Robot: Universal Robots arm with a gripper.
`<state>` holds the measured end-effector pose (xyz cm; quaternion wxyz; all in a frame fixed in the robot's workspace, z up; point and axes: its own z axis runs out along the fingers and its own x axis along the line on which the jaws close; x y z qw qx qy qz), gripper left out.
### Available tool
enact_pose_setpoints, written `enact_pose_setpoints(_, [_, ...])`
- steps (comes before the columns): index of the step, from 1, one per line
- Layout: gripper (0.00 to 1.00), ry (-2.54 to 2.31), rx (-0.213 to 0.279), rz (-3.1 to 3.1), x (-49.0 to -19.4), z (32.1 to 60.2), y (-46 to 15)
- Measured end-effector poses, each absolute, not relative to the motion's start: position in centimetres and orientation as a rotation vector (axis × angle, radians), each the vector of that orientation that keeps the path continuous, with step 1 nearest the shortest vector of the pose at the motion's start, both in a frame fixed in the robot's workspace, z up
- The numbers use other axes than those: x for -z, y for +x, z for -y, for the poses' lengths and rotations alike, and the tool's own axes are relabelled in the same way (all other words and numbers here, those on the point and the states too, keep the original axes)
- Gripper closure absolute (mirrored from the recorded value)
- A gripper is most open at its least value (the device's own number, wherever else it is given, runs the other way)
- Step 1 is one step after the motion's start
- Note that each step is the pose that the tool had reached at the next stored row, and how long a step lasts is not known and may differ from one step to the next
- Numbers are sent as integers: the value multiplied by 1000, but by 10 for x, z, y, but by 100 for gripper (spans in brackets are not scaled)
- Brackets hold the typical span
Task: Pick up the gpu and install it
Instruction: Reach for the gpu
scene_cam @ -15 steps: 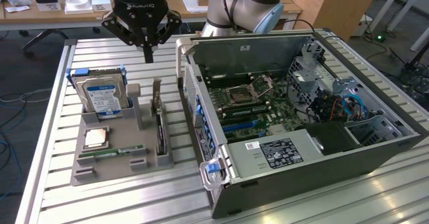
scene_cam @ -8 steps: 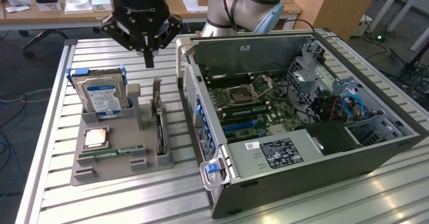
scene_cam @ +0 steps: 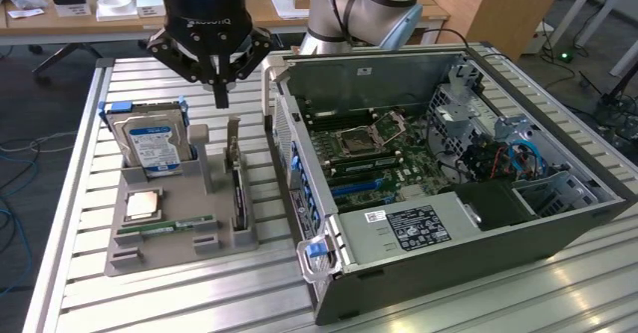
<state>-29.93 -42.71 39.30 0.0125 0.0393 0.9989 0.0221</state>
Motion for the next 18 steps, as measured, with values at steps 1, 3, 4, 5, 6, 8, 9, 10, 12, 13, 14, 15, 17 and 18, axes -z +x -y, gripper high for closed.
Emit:
enact_pose_setpoints(1, [89,123,-69,-3113,-393,429,-300])
enact_pose_setpoints(3, [89,123,-69,-3113,-393,431,-301])
enact_pose_setpoints(4, [89,123,-69,-3113,-393,432,-302])
enact_pose_setpoints(5, [89,123,-69,-3113,-393,433,-302])
enact_pose_setpoints(6, [89,123,-69,-3113,-393,433,-303])
enact_pose_setpoints(8, [89,123,-69,-3113,-393,435,-305])
enact_pose_setpoints(9, [89,123,-69,-3113,-393,436,-305])
enact_pose_setpoints(10, [89,123,-69,-3113,-392,436,-306])
enact_pose_setpoints(12, [89,123,-69,-3113,-392,437,-307])
enact_pose_setpoints(13, [89,122,-69,-3113,-392,438,-307])
enact_pose_setpoints(14, [89,123,-69,-3113,-392,439,-308])
enact_pose_setpoints(15, [89,123,-69,-3113,-392,440,-308])
enact_pose_setpoints(17, [89,123,-69,-3113,-392,440,-308])
enact_pose_setpoints(18, [89,123,-69,-3113,-392,440,-308])
